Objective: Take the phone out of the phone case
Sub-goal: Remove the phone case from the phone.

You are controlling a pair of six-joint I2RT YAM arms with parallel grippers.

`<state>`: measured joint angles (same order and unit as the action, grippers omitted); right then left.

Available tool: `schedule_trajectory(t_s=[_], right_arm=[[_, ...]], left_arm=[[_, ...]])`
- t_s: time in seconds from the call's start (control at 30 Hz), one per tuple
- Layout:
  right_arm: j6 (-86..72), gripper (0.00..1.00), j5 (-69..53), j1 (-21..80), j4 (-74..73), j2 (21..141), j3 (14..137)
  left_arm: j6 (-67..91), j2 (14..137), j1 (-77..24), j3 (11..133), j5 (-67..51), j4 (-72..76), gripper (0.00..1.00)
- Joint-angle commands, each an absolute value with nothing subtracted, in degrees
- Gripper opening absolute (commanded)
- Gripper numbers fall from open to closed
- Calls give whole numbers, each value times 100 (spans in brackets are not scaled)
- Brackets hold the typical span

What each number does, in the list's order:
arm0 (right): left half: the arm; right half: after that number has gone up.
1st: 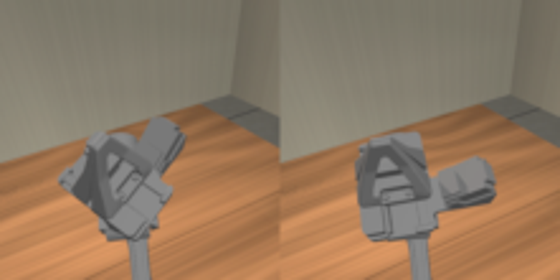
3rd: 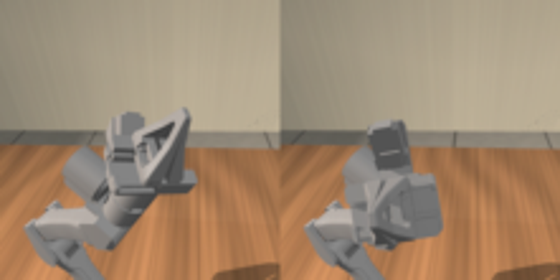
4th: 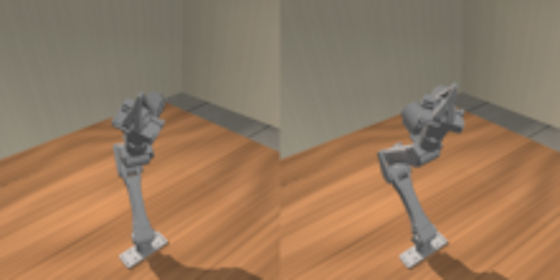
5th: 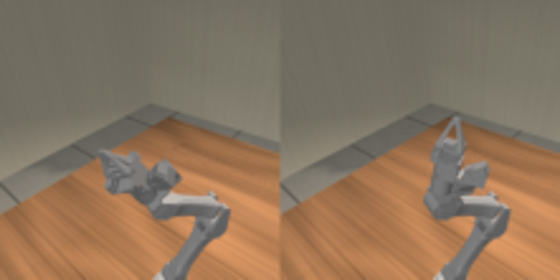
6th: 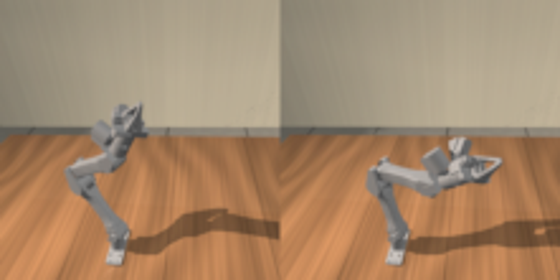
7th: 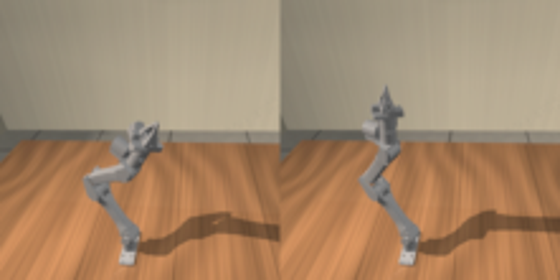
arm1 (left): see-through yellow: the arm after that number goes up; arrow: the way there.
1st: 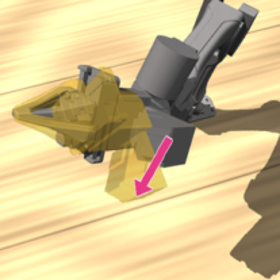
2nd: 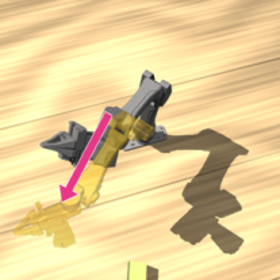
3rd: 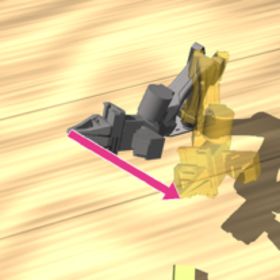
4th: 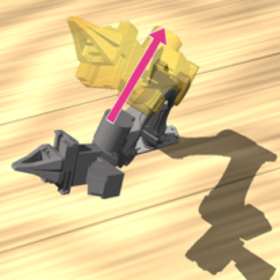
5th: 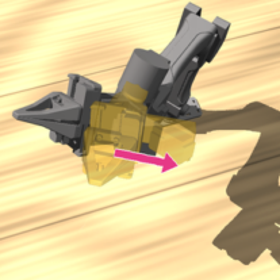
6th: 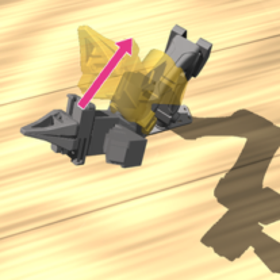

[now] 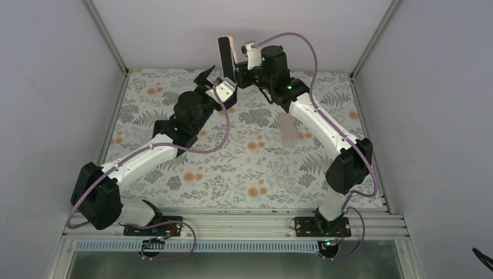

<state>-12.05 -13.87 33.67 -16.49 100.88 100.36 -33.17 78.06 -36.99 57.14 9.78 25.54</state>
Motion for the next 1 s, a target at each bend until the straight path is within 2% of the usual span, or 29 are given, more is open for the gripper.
schedule_trajectory(t_s=[0.0, 0.27, 0.43, 0.57, 0.97], right_arm=[[-1227, 3, -1421, 3359, -1137, 9869, 10006], [-1317, 3, -1514, 3364, -1124, 9831, 9994], [-1332, 3, -1526, 3365, -1107, 9808, 9998], [-1337, 3, -1533, 3359, -1060, 9746, 9896], [-1337, 3, -1500, 3362, -987, 9712, 9761]], left_arm=[[-3354, 7892, -3731, 5691, 1410, 3012, 95], [-3487, 8274, -3816, 5791, 2014, 3304, 88], [-3490, 8291, -3896, 5788, 2223, 3576, 87], [-3485, 8200, -3911, 5583, 2721, 4253, 80], [-3218, 7998, -3990, 5640, 2433, 4157, 82]])
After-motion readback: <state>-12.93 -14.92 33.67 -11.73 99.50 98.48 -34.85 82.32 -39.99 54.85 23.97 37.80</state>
